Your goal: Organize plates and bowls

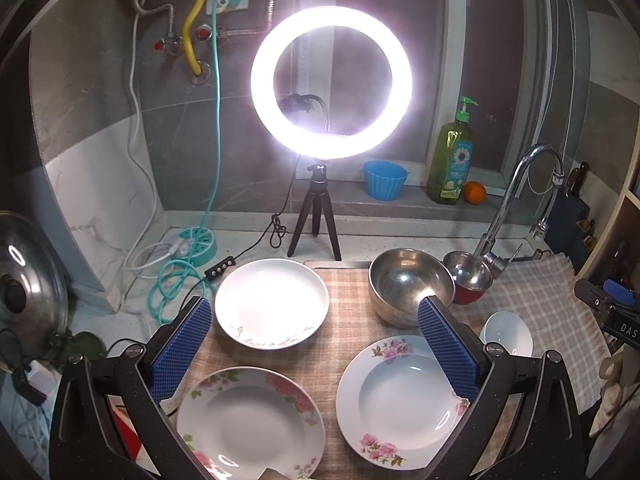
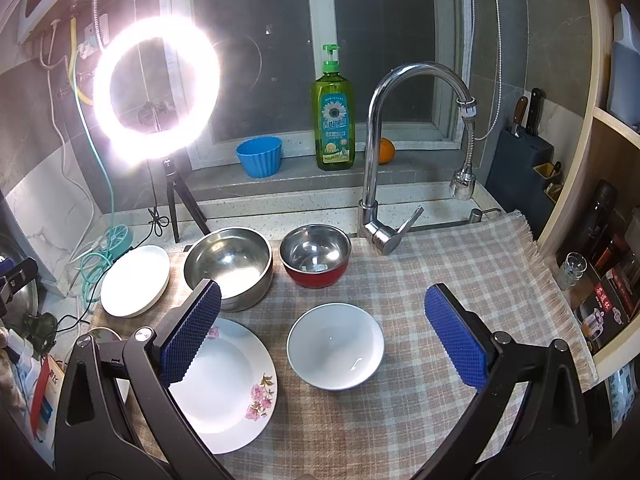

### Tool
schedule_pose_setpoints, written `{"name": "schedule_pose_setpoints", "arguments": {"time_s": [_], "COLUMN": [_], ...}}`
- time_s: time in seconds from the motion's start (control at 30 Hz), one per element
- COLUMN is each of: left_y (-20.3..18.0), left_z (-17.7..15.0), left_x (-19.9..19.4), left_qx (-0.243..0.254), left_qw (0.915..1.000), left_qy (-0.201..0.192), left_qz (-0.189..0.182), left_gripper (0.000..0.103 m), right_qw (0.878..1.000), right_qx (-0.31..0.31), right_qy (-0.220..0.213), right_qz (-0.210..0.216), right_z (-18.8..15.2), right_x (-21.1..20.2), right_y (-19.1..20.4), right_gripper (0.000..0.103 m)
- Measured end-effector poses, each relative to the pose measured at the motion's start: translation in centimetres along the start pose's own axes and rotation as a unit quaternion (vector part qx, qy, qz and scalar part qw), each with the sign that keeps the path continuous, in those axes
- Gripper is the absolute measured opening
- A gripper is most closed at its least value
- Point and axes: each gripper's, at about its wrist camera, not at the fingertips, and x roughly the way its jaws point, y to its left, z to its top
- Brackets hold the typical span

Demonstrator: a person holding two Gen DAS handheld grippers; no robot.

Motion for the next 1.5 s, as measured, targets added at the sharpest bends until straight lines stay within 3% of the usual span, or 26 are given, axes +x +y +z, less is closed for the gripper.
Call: {"name": "schedule_pose_setpoints", "arguments": {"time_s": [1.5], "left_y": [-0.57], "left_z": [-0.24], "left_x": [0.16], "left_qx": [0.007], "left_qw": [0.9999], "left_qy": [0.003], "left_qz": [-0.011], "left_gripper": [0.102], "right_qw": [1.000], "right_qx": [-0.001], "right_qy": [0.003], "right_qz": [0.003], "right_z": [-0.55], "right_x": [0.16], "right_y": [-0.01], "right_gripper": [0.103]}}
